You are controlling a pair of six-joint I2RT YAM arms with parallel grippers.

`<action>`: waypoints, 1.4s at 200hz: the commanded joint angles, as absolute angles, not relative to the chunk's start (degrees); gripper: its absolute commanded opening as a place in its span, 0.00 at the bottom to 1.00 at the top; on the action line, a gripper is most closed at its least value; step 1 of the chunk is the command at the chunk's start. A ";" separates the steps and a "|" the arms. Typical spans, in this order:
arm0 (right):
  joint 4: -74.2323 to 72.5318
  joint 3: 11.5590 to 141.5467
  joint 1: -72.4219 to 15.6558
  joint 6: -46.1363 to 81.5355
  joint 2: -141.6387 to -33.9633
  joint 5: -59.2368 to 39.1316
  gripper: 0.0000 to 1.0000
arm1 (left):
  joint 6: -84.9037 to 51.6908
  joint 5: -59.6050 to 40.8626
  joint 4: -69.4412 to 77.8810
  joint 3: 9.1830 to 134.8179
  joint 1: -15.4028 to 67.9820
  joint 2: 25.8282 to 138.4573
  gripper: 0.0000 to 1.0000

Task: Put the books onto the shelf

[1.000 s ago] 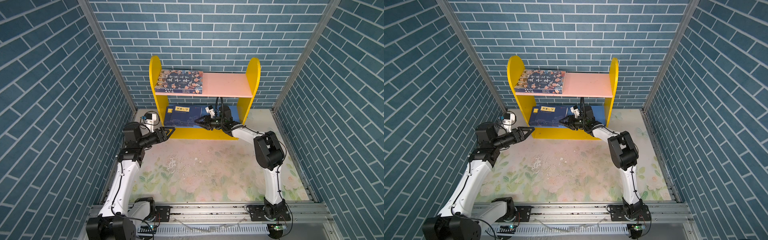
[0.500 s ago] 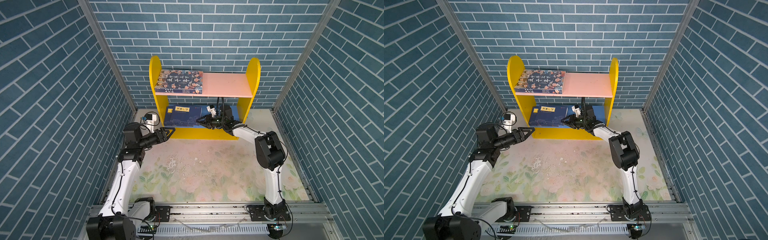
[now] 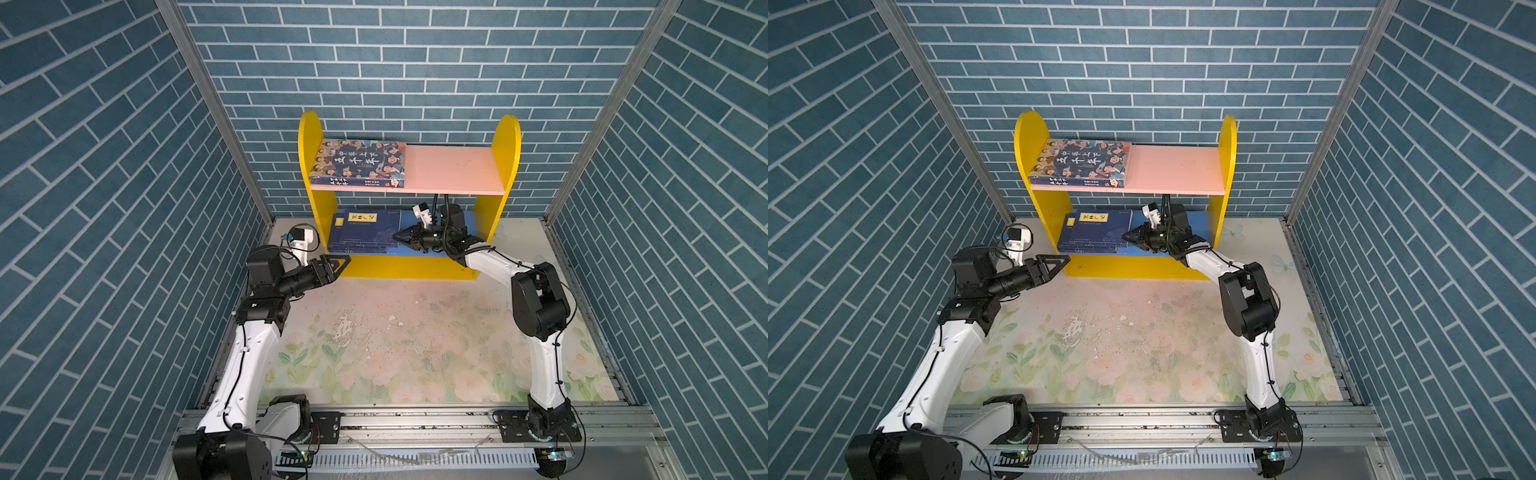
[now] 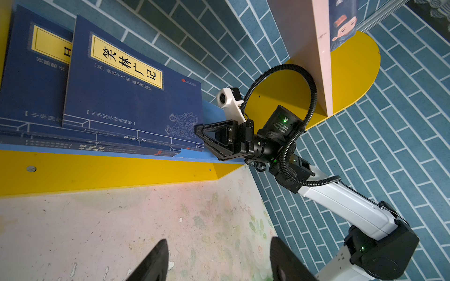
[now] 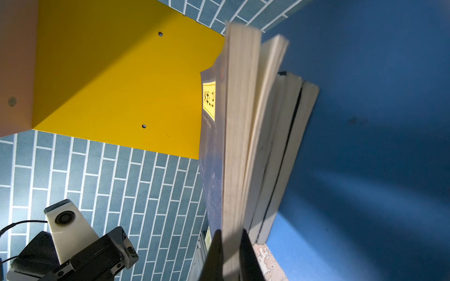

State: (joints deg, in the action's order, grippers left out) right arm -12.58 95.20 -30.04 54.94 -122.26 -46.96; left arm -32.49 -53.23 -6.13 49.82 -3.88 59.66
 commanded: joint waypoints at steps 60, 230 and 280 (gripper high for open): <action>-8.54 100.09 -31.09 49.99 -123.83 -46.41 0.00 | -32.26 -53.93 -5.18 49.21 -4.17 58.38 0.68; -4.67 105.73 -33.66 49.82 -128.21 -44.12 0.00 | -32.60 -53.96 -4.57 49.18 -4.13 57.83 0.68; -3.72 107.08 -34.18 49.57 -128.82 -44.21 0.00 | -32.52 -53.92 -4.47 49.04 -4.13 57.70 0.69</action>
State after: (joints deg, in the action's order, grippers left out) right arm -4.91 105.08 -33.39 53.52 -127.22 -45.21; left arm -32.62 -53.23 -5.48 49.76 -3.88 58.81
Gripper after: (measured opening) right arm 0.113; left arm 0.684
